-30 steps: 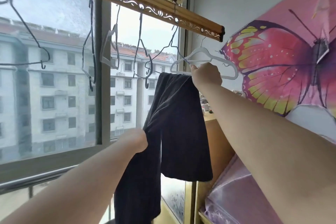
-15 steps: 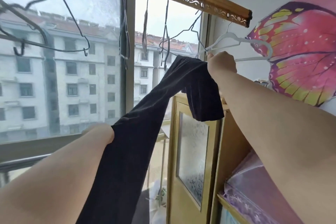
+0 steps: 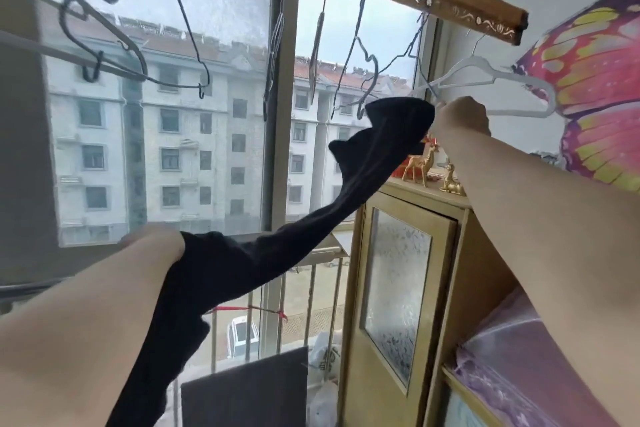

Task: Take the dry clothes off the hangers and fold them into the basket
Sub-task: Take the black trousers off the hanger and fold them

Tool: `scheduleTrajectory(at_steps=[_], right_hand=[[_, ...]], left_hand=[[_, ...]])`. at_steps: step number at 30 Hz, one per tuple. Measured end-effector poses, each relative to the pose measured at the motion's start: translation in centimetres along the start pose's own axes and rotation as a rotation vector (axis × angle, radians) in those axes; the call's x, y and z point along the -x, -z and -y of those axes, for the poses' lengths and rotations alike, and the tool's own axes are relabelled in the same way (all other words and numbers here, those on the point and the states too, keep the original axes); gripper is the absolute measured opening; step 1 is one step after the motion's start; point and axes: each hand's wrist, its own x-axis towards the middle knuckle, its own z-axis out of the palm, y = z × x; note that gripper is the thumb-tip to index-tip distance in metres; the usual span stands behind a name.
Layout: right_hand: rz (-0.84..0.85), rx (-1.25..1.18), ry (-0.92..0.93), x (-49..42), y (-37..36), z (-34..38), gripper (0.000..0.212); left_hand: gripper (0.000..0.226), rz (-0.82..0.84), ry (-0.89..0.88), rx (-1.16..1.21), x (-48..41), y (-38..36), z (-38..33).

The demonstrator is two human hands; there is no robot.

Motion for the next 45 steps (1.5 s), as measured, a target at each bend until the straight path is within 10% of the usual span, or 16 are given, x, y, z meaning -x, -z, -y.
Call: scheduleTrajectory(at_steps=[15,19,23,30,35,45], right_hand=[[-0.078,-0.164,-0.067,5.2,-1.4,-0.6,0.037],[0.352,-0.216,-0.023,7.0,-4.5,-0.4,0.046],[0.847,-0.22,0.133,14.4,-5.1,1.7,0.012],[1.354,-0.19,0.146,25.9,-7.7,5.1,0.07],[0.933,0.04,0.215,30.4,-10.0,6.6,0.01],[0.547,-0.144,-0.075,32.5,-6.8,8.1,0.026]], left_hand=[[0.043,-0.088,-0.502,0.33,3.1,1.1,-4.0],[0.039,-0.081,-0.652,0.382,3.6,2.6,-3.6],[0.036,-0.017,-0.735,0.466,4.0,3.6,-2.6],[0.021,-0.029,-0.82,0.357,5.6,3.8,0.0],[0.028,0.078,-0.891,0.298,6.2,3.6,1.5],[0.046,0.426,-0.956,0.429,5.7,3.5,4.4]])
